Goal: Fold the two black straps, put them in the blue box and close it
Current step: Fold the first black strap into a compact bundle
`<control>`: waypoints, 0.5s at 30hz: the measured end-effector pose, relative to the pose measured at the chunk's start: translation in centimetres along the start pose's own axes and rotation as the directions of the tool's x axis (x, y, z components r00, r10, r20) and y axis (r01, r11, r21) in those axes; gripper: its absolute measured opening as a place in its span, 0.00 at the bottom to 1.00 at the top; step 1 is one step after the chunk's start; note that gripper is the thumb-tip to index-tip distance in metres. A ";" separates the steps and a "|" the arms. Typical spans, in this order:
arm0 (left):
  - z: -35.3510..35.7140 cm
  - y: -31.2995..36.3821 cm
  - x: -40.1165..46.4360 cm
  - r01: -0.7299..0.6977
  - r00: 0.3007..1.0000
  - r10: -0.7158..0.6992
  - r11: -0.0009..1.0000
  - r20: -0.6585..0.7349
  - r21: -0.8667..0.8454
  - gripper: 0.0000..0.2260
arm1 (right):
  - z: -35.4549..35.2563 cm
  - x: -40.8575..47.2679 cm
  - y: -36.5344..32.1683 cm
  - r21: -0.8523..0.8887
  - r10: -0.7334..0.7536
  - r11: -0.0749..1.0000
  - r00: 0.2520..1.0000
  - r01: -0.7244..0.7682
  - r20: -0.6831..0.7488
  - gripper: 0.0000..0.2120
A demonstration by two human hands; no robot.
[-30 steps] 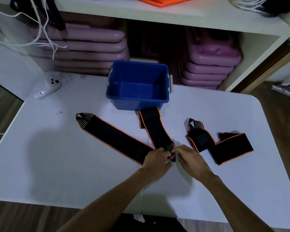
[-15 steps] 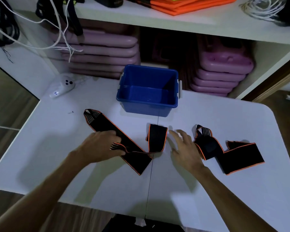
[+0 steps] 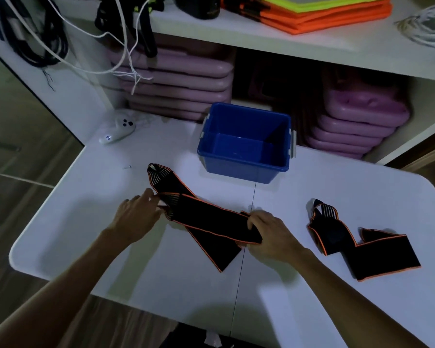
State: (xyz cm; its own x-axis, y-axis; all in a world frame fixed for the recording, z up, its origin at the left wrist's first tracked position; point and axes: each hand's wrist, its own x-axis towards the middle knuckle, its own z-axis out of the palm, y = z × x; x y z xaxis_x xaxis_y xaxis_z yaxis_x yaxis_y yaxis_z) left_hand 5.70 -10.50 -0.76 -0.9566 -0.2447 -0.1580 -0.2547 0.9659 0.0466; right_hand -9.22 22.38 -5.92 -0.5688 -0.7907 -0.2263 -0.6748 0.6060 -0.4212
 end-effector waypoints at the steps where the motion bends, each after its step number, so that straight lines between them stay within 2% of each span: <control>1: 0.3 -0.1 0.2 0.006 1.000 -0.007 0.999 -0.019 -0.037 0.15 | -0.1 -0.4 -0.3 0.024 0.013 1.000 1.000 -0.013 -0.028 0.20; 4: 0.6 0.2 1.7 0.095 0.993 -0.103 0.985 -0.054 -0.142 0.16 | -0.3 -1.1 -1.6 0.090 0.030 0.996 0.994 -0.020 -0.109 0.24; 9: 0.0 -0.7 5.6 0.249 0.963 -0.266 0.940 -0.048 -0.232 0.16 | -1.7 -1.2 -5.3 0.064 -0.004 0.998 0.967 0.022 -0.256 0.24; 13: 0.4 -2.0 8.6 0.207 0.977 -0.199 0.969 0.075 -0.132 0.16 | -0.4 -1.4 -8.8 0.029 -0.008 0.999 0.971 0.016 -0.240 0.26; 15: 0.8 -2.5 9.7 0.179 0.982 -0.175 0.983 0.072 -0.049 0.18 | 0.9 -1.2 -9.7 0.012 0.029 1.000 0.976 -0.027 -0.217 0.28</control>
State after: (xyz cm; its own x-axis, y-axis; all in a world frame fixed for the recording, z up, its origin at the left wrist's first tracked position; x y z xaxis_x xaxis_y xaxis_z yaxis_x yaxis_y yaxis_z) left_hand -2.85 -15.24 -3.16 -0.8846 -0.4032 -0.2344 -0.4283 0.9013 0.0657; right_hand -1.54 17.37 -2.29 -0.6766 -0.7351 -0.0427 -0.6534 0.6261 -0.4256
